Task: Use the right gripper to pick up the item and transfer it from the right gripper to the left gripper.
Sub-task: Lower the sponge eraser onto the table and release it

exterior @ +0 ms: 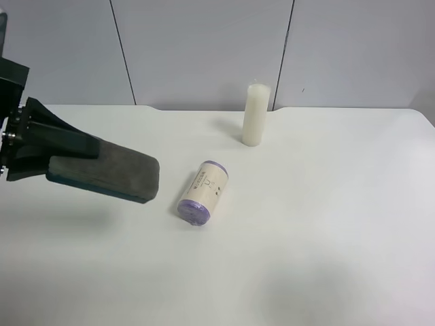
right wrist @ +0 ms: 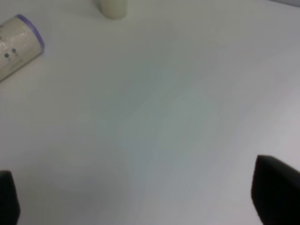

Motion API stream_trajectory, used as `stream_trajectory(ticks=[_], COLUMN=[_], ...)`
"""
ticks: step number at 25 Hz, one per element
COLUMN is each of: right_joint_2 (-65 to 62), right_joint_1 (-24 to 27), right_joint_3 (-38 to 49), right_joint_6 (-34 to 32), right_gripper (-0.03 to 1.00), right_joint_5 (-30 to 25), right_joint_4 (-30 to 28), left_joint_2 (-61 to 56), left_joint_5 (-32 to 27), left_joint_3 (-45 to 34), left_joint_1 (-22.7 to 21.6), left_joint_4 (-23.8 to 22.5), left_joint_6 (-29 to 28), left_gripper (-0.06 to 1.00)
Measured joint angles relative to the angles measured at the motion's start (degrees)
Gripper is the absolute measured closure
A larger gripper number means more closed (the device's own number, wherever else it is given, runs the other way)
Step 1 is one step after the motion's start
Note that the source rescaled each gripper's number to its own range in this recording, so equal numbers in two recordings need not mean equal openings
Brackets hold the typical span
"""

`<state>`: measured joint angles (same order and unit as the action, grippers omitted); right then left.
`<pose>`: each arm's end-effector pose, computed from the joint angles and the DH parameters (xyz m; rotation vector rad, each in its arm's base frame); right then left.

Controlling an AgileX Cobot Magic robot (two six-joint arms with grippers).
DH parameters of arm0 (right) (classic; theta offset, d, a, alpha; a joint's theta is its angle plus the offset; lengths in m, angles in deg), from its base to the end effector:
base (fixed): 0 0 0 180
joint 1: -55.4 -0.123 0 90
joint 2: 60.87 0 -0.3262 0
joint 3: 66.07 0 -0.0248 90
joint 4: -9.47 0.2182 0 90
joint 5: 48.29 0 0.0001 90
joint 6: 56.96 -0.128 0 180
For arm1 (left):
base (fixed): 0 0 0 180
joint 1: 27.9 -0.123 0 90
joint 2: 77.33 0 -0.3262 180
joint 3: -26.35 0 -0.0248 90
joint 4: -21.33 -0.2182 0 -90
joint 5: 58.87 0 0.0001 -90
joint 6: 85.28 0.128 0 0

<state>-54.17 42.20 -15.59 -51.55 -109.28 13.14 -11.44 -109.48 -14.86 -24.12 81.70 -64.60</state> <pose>-0.0419 -0.0025 0.2398 -0.3364 2.0371 0.1609 0.1398 -0.0955 0.3096 -0.1455 2.4186 -1.1376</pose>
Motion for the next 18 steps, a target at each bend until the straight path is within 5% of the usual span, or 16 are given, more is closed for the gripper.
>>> stream_trajectory(ticks=[8,18], right_joint_2=[0.0,0.0], right_joint_1=[0.0,0.0], right_joint_3=[0.0,0.0], right_joint_6=[0.0,0.0], right_gripper=[-0.02,-0.02], right_joint_5=[0.0,0.0], right_joint_4=[0.0,0.0], left_joint_2=[4.8,23.1], left_joint_5=[13.6,22.6], left_joint_3=[0.0,0.0], left_joint_1=[0.0,0.0], left_joint_4=[3.0,20.8], left_joint_6=[0.5,16.6], left_gripper=[0.91,0.91])
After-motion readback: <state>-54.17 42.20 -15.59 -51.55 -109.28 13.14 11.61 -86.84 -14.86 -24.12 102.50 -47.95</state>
